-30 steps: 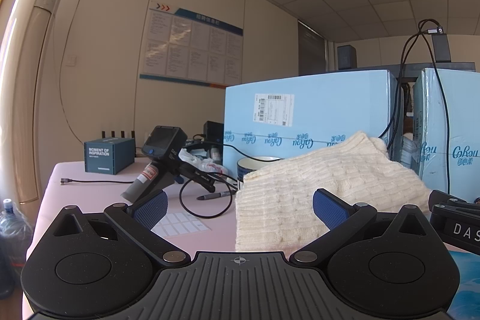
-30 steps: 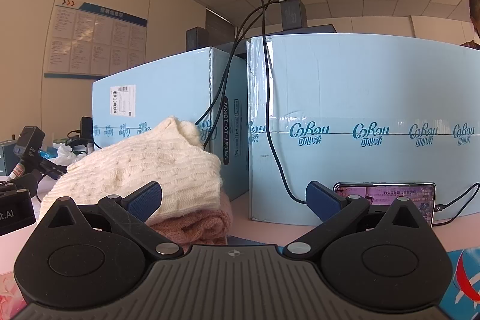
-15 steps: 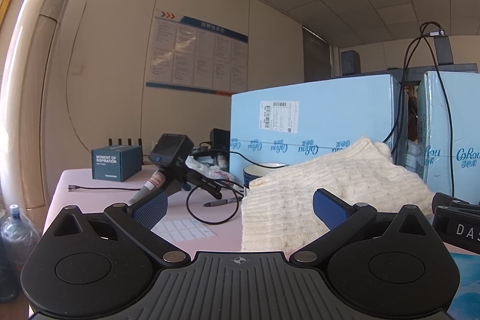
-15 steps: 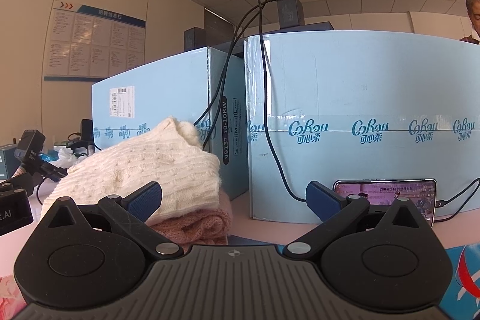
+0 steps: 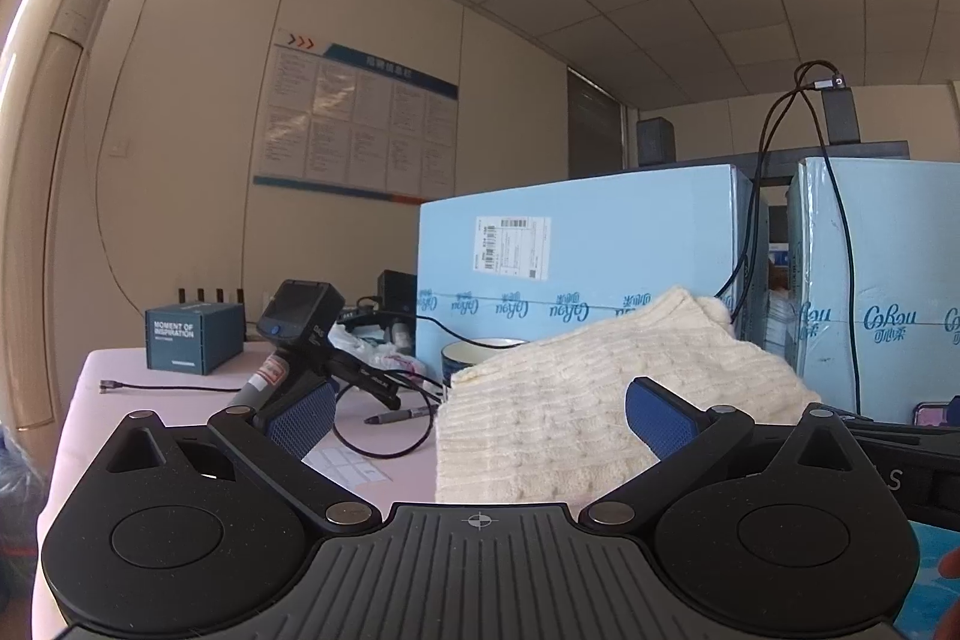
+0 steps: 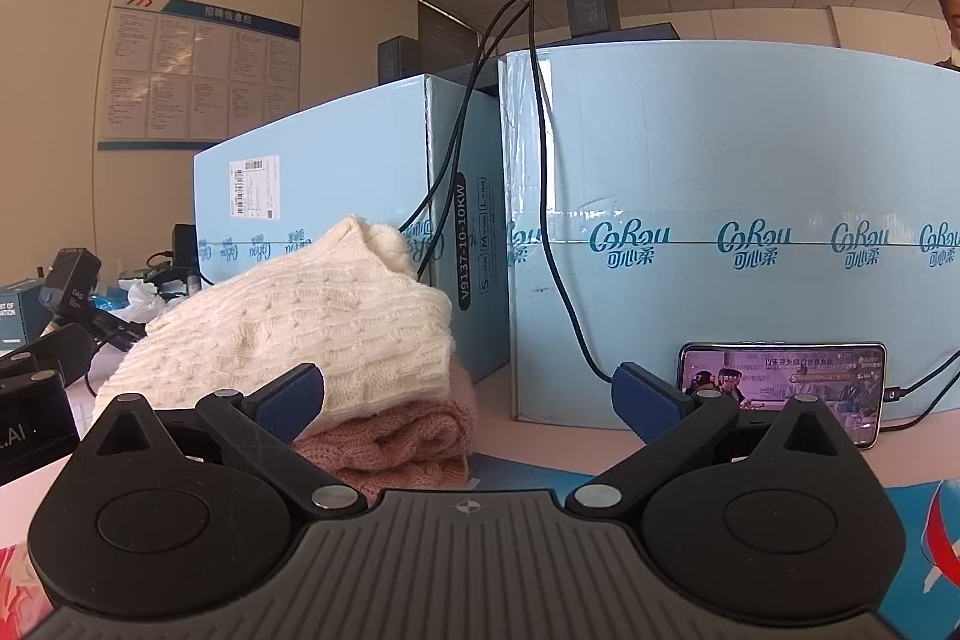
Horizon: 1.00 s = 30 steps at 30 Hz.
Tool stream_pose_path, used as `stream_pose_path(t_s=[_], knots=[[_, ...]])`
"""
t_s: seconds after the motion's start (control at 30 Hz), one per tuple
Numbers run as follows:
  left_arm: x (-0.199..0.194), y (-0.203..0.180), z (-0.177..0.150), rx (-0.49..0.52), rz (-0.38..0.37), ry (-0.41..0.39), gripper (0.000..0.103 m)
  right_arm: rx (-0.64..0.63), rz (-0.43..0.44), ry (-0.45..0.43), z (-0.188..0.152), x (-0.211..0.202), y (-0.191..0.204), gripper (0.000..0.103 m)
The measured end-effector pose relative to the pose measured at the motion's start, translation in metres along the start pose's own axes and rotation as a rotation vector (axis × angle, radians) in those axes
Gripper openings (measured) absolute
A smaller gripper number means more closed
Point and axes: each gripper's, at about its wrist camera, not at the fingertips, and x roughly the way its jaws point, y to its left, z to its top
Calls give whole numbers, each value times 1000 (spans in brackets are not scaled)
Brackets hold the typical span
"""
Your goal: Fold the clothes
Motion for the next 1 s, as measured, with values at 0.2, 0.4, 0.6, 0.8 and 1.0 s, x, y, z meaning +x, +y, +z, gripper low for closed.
stream_pose_path(t_s=[0.2, 0.4, 0.6, 0.8, 1.0], knots=[[0, 8, 0, -54, -40, 1, 103, 17, -9, -44, 1, -8, -3, 103], [-2, 14, 0, -107, -55, -35, 103, 143, -64, -17, 5, -17, -15, 103], [-19, 19, 0, -155, -136, -180, 103, 168, -116, 5, 9, -43, -21, 103], [-42, 20, -2, -178, -181, -403, 103, 174, -91, -16, 11, -81, -25, 103], [-43, 12, -2, -140, -182, -460, 103, 177, -130, 8, 16, -132, -57, 103]])
